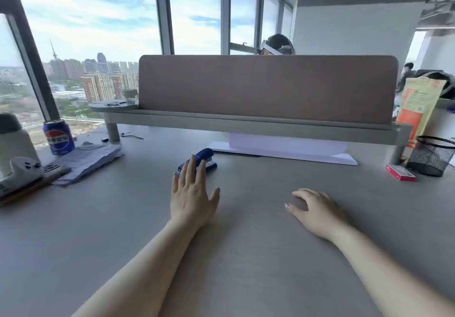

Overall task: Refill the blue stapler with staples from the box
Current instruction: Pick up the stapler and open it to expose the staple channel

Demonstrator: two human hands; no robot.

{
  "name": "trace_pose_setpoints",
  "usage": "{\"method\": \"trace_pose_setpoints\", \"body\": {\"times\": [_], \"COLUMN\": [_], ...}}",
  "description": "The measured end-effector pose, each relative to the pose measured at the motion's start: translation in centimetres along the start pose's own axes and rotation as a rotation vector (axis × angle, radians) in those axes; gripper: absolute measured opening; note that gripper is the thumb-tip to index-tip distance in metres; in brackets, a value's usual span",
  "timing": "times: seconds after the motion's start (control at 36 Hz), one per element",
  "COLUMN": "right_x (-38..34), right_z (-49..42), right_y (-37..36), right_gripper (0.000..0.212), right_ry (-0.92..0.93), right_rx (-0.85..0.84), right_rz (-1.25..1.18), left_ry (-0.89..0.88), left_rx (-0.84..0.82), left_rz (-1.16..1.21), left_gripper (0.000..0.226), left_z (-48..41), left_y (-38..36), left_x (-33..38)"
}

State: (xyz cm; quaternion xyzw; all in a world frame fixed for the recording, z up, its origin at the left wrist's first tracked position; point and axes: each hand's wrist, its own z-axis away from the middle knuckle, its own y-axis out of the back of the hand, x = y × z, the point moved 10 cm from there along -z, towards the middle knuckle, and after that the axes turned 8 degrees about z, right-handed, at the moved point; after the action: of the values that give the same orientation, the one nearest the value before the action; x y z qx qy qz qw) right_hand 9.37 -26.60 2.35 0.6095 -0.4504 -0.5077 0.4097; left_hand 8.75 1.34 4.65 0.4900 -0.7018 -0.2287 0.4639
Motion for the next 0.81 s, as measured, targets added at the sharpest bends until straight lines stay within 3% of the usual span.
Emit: {"method": "trace_pose_setpoints", "body": {"times": [0.14,0.28,0.47,0.64,0.81], "right_x": [-2.1,-2.1,-2.2,-2.5,-2.4], "right_z": [-3.6,-4.2,-4.0,-3.5,-1.1], "right_y": [-1.5,-2.0,-1.9,-2.1,-1.9], "right_gripper": [0.043,0.046,0.047,0.052,0.056], "right_ry": [0.059,0.072,0.073,0.078,0.1], "right_rx": [-0.004,0.0,-0.004,-0.039,-0.116], "right_rz": [0.035,0.047,0.042,0.051,0.013], "left_ry": [0.152,0.142,0.096,-0.009,-0.262], "left_rx": [-0.012,-0.096,-0.154,-0.281,-0.349], "left_rz": [0.068,-0.077,-0.03,-0.025,-0.041], "left_gripper": [0.079,0.075,0.066,0.07,0.068], "left_z": [-4.2,-5.9,-5.1,-2.1,2.8], "left_y": [-1.7,-3.9,-4.0,-4.9,-5.0], "left_x": [-3.4,-3.9,-2.8,0.4,6.2]}}
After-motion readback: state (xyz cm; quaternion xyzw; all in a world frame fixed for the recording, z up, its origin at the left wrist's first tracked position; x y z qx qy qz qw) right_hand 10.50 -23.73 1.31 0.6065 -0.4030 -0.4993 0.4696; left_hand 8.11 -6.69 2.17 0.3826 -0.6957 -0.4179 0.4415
